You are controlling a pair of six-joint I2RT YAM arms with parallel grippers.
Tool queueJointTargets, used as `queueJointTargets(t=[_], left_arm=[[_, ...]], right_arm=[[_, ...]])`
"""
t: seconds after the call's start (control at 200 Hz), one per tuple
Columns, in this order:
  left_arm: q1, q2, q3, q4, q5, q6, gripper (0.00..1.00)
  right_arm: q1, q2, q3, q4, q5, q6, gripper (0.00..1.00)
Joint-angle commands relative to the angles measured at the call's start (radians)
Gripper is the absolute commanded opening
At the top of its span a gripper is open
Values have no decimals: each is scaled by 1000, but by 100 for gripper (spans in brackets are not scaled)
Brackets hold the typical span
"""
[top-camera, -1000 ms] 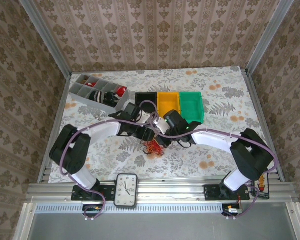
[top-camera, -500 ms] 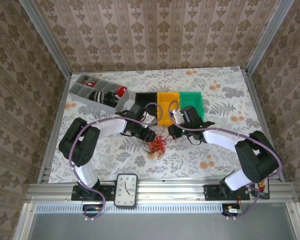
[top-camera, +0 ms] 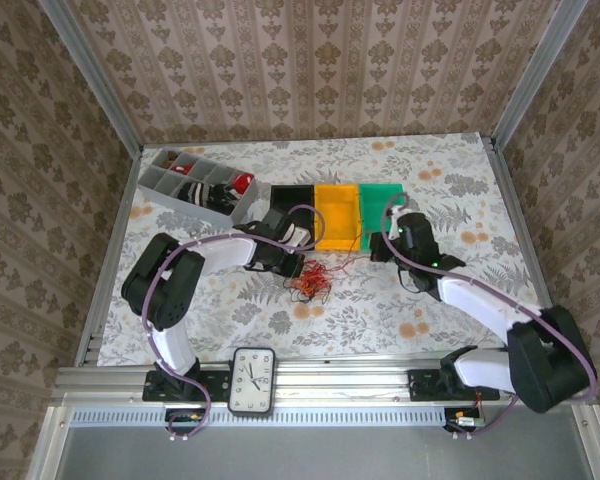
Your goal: Untangle the cables
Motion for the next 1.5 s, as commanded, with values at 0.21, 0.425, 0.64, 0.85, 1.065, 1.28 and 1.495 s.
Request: queueJointTargets(t=[0.21,0.425,0.64,0.85,1.065,1.28,1.495], left_arm=[[75,-21,-75,-6,-171,-60,0],[130,-37,-106,12,-178,-106,0],[173,-52,-138,40,-167,-148,0],[225,-70,-169,42,-229,-223,0],[234,-96,-173,53,-213,-191,0],[135,-85,-138,111,27,-70,0],[75,-46,-127,162,97,-70,0]], right_arm=[[-155,-199,-50,-111,241,104,0],[-235,-261,-53,-232,372,159,0],[-307,-270,-55,-302,412,174,0],[-395,-272,-20,-373,454,153,0],[-437,-287,-7,-375,454,113,0],[-410,-326,70,-307,336,60,0],[-310,-318,224,-300,363,-27,0]])
